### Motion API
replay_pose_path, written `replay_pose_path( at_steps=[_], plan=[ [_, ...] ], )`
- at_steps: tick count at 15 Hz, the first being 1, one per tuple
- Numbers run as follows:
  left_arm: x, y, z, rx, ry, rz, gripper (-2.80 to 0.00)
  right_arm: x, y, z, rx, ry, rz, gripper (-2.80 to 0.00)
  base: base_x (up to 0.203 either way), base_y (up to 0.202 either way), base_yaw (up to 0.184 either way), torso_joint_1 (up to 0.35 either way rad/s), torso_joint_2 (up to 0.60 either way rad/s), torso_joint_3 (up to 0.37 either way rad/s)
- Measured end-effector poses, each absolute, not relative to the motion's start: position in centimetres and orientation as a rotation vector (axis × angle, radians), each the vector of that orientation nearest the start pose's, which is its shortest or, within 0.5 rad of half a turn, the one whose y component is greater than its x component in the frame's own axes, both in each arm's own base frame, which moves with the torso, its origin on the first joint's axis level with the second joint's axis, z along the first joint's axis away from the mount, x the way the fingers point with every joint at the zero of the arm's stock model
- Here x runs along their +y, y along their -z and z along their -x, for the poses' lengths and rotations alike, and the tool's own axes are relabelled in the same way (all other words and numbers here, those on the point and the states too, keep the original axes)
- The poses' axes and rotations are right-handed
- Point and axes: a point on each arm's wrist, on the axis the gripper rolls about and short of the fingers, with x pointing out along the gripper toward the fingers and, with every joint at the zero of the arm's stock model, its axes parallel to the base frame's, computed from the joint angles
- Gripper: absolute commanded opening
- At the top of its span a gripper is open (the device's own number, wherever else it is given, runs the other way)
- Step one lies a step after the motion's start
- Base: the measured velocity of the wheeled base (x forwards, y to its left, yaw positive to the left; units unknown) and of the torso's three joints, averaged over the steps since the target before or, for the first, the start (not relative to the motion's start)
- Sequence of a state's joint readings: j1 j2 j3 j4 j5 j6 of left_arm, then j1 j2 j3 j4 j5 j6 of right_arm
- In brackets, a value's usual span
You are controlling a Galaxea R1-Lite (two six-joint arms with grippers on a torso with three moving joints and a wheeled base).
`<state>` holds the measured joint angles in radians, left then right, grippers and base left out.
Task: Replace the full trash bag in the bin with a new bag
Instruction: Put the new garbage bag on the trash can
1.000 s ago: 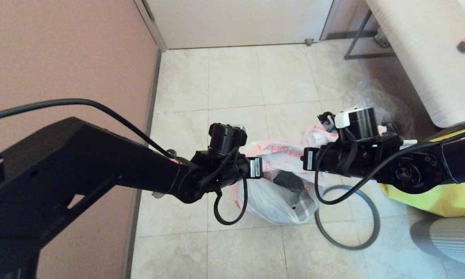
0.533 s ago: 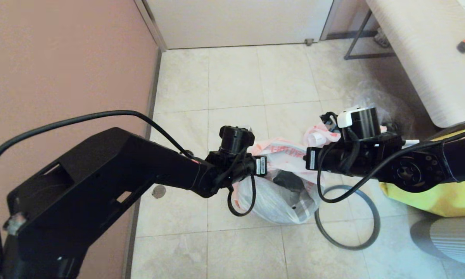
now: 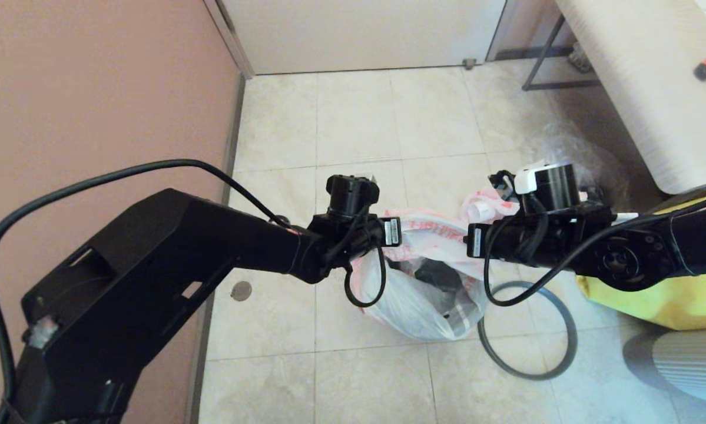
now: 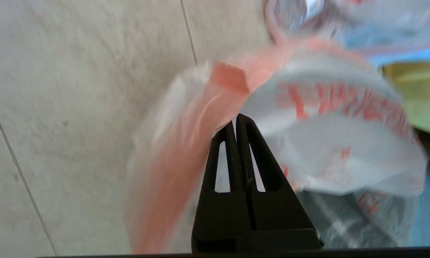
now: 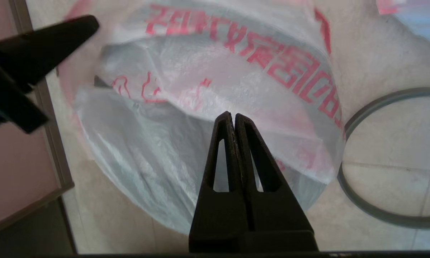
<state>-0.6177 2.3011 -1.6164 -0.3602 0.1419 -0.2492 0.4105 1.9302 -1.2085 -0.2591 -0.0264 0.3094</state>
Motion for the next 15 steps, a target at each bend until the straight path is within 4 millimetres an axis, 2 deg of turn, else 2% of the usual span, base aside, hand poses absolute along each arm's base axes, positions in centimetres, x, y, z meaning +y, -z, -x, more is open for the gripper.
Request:
replay_pose_path(
  at_steps=[4, 10, 15],
  plan=[
    [-26.8, -13.8, -40.6, 0.344, 0.401, 0.128, -2.80, 15.1, -17.1, -35.0, 0.506, -0.301, -0.200, -2.80, 0.000, 0.000, 0.000, 0.000, 0.00, 0.000],
    [-26.5, -11.8, -41.9, 0.364, 0.378, 0.104, -2.80, 14.8, -16.2, -34.9, 0.489, -0.296, -0.204, -2.80, 0.000, 0.000, 0.000, 0.000, 0.00, 0.000],
    [-25.4, -10.2, -43.5, 0.371, 0.317, 0.095, -2.80, 14.5, -14.7, -34.4, 0.497, -0.295, -0.199, -2.80, 0.000, 0.000, 0.000, 0.000, 0.00, 0.000]
  ],
)
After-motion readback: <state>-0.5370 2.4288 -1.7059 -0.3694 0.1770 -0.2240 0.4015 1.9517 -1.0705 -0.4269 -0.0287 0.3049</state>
